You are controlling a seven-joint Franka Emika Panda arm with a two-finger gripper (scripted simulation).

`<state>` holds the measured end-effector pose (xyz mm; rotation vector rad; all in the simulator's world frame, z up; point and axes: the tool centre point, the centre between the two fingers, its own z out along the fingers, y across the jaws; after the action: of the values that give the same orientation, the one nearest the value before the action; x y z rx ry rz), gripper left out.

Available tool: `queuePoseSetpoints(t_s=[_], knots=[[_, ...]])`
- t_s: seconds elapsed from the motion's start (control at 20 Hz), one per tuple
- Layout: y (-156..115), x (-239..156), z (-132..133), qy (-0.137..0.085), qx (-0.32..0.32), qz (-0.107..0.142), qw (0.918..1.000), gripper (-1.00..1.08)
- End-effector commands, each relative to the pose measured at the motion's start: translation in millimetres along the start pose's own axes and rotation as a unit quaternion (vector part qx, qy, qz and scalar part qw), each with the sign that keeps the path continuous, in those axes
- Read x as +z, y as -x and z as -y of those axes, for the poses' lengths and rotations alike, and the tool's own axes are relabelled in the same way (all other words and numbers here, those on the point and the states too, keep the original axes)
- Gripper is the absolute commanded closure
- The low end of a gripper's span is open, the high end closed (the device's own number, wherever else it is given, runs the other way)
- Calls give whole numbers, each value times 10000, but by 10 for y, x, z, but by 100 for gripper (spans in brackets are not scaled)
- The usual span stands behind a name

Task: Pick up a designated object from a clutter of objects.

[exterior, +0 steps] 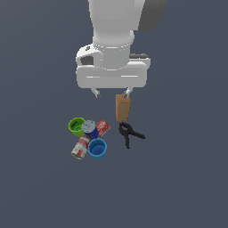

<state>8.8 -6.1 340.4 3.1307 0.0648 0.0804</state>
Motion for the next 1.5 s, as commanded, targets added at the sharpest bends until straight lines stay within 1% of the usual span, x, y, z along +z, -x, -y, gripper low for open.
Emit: queuePoseSetpoints(t_s=[0.0, 0.15, 0.35, 0.45, 0.7, 0.95, 1.25, 1.45], knots=[[0, 0, 0, 0, 0, 0, 10000, -92], [12, -10, -55, 25, 50, 9, 10000, -92], [55, -46, -243, 110, 203, 41, 9997, -92], [63, -56, -286, 129, 224, 47, 9997, -92], [65, -46, -264, 120, 245, 45, 9996, -92], [96, -9, -234, 108, 420, 48, 9990, -92], [167, 79, -155, 79, 811, 54, 9967, -92], [239, 161, -83, 54, 1185, 63, 9929, -92]])
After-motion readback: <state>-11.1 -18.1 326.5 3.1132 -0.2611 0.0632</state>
